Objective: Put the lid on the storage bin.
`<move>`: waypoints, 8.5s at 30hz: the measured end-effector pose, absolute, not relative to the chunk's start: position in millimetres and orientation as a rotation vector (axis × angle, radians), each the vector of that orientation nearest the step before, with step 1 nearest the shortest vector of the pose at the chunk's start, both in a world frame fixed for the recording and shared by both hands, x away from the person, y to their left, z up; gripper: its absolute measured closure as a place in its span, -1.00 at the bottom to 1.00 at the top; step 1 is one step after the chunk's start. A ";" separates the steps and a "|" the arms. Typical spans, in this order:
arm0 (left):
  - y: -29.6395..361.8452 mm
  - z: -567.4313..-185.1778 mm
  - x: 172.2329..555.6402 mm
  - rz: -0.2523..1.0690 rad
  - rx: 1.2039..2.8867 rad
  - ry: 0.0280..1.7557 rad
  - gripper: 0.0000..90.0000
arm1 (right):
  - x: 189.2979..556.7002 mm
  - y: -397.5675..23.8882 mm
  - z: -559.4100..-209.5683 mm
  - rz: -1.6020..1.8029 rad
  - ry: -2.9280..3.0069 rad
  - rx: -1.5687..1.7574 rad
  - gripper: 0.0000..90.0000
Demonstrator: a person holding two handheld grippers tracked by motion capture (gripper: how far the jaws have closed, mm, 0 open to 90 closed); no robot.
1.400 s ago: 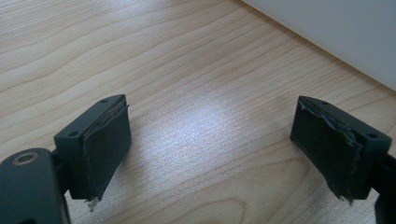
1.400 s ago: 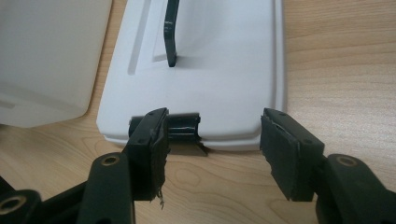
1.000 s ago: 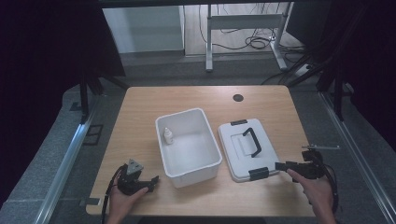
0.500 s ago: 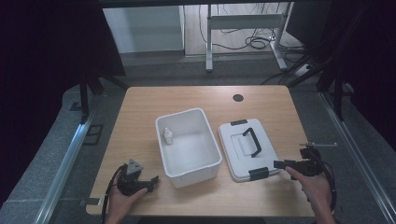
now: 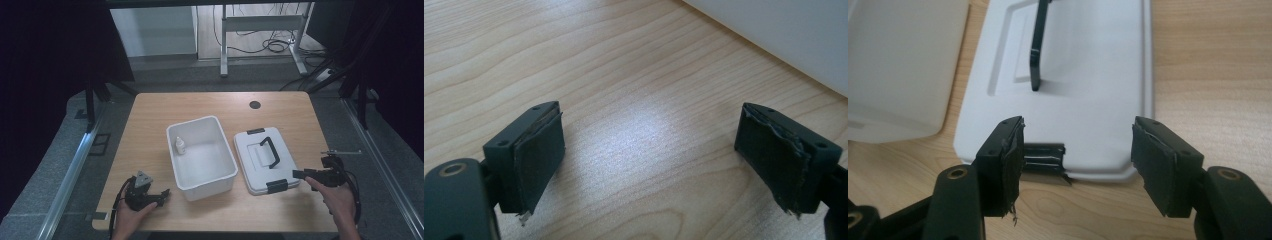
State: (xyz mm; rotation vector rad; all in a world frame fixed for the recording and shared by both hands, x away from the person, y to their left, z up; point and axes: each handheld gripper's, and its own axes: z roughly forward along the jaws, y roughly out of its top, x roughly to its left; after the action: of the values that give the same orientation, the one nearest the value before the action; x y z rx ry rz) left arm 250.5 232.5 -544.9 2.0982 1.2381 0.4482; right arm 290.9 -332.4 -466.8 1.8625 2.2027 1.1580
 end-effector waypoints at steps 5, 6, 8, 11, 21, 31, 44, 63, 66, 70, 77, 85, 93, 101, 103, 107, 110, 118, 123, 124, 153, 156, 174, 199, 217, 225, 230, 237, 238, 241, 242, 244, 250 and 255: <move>233.1 -544.8 249.0 0.449 2.097 1.240 -0.72 | 294.2 -330.8 -461.4 1.161 2.217 1.858 -0.14; 233.0 -544.9 249.1 0.449 2.096 1.240 -0.72 | 295.6 -330.0 -459.0 1.163 2.219 1.859 -0.15; 233.1 -544.9 249.1 0.449 2.096 1.240 -0.72 | 296.7 -328.5 -456.8 1.161 2.223 1.861 -0.15; 233.1 -544.9 249.1 0.448 2.096 1.240 -0.72 | 298.4 -325.9 -453.8 1.156 2.229 1.859 -0.14; 233.1 -544.9 249.1 0.448 2.097 1.239 -0.72 | 304.7 -318.7 -444.8 1.163 2.240 1.836 -0.14; 233.1 -544.9 248.8 0.449 2.096 1.240 -0.72 | 312.7 -310.5 -434.1 1.163 2.273 1.814 -0.14; 233.1 -544.9 248.9 0.448 2.096 1.240 -0.72 | 328.4 -293.3 -417.0 1.126 2.330 1.803 -0.13; 233.0 -544.9 248.9 0.449 2.095 1.241 -0.72 | 366.6 -270.6 -405.5 1.024 2.419 1.864 -0.13; 233.0 -544.9 248.8 0.449 2.095 1.241 -0.72 | 369.3 -268.4 -405.3 1.015 2.426 1.867 -0.13; 233.0 -545.0 248.9 0.449 2.095 1.241 -0.72 | 377.4 -263.0 -406.3 0.994 2.445 1.880 -0.10; 233.0 -544.9 248.9 0.448 2.095 1.241 -0.72 | 396.5 -254.6 -408.9 0.897 2.481 1.911 -0.04; 233.1 -544.9 249.1 0.447 2.097 1.240 -0.73 | 415.0 -250.5 -411.9 0.798 2.517 1.935 0.04; 233.0 -544.8 249.1 0.447 2.098 1.240 -0.73 | 429.7 -249.6 -424.5 0.696 2.562 1.940 0.05; 233.0 -544.8 249.1 0.448 2.098 1.240 -0.73 | 438.1 -256.4 -443.5 0.672 2.576 1.978 0.09; 233.0 -544.9 249.0 0.448 2.098 1.240 -0.73 | 439.2 -257.0 -447.4 0.645 2.584 1.983 0.11; 233.0 -544.9 249.1 0.448 2.098 1.240 -0.73 | 440.6 -255.9 -450.9 0.628 2.588 1.979 0.27; 233.0 -544.8 249.0 0.448 2.099 1.240 -0.73 | 441.2 -254.0 -451.6 0.622 2.591 1.977 0.33; 233.0 -544.9 249.1 0.448 2.098 1.240 -0.73 | 444.1 -249.2 -458.9 0.584 2.584 2.045 0.80; 233.0 -544.8 249.0 0.448 2.099 1.239 -0.73 | 443.3 -249.2 -459.8 0.588 2.559 2.113 0.88; 233.0 -544.8 249.0 0.448 2.099 1.239 -0.73 | 443.0 -248.8 -459.6 0.588 2.554 2.124 0.88; 233.0 -544.8 249.1 0.448 2.099 1.239 -0.73 | 430.9 -268.0 -433.8 0.726 2.472 2.183 0.89; 233.0 -544.8 249.1 0.448 2.099 1.239 -0.73 | 430.0 -268.8 -428.8 0.726 2.474 2.173 0.89; 233.0 -544.9 249.2 0.450 2.098 1.239 -0.73 | 419.5 -273.7 -367.4 0.837 2.446 2.110 0.89; 233.2 -544.7 249.2 0.448 2.101 1.238 -0.73 | 419.8 -239.6 -325.5 0.941 2.494 2.035 0.89; 232.9 -544.8 249.1 0.446 2.098 1.240 -0.73 | 428.6 -181.7 -324.3 0.925 2.587 1.968 0.89; 233.0 -544.8 249.1 0.447 2.099 1.240 -0.73 | 428.6 -162.3 -326.7 0.923 2.629 1.942 0.89; 232.8 -545.0 249.1 0.449 2.097 1.240 -0.73 | 426.9 -148.8 -322.3 0.916 2.642 1.923 0.89; 232.8 -545.0 249.1 0.448 2.098 1.238 -0.73 | 423.8 -130.6 -326.3 0.924 2.673 1.920 0.88; 232.9 -545.0 249.1 0.448 2.098 1.238 -0.73 | 422.7 -128.8 -325.6 0.925 2.671 1.923 0.88; 233.0 -544.8 249.1 0.447 2.103 1.235 -0.73 | 419.4 -123.6 -322.2 0.922 2.666 1.919 0.88; 232.8 -544.9 249.0 0.447 2.100 1.235 -0.73 | 418.3 -121.6 -320.6 0.920 2.663 1.922 0.89; 232.6 -544.9 248.8 0.448 2.101 1.232 -0.73 | 416.6 -117.4 -318.3 0.922 2.666 1.916 0.89; 232.4 -544.9 248.7 0.445 2.103 1.228 -0.73 | 414.7 -99.6 -311.6 0.897 2.678 1.905 0.89; 232.2 -545.0 248.5 0.444 2.104 1.224 -0.73 | 412.9 -82.1 -306.7 0.882 2.692 1.890 0.89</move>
State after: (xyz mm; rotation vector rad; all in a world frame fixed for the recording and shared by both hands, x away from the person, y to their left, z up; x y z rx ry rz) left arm 248.5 232.2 -545.0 2.1044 1.2241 0.4440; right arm 412.9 -82.1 -306.7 1.8896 2.6922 0.8816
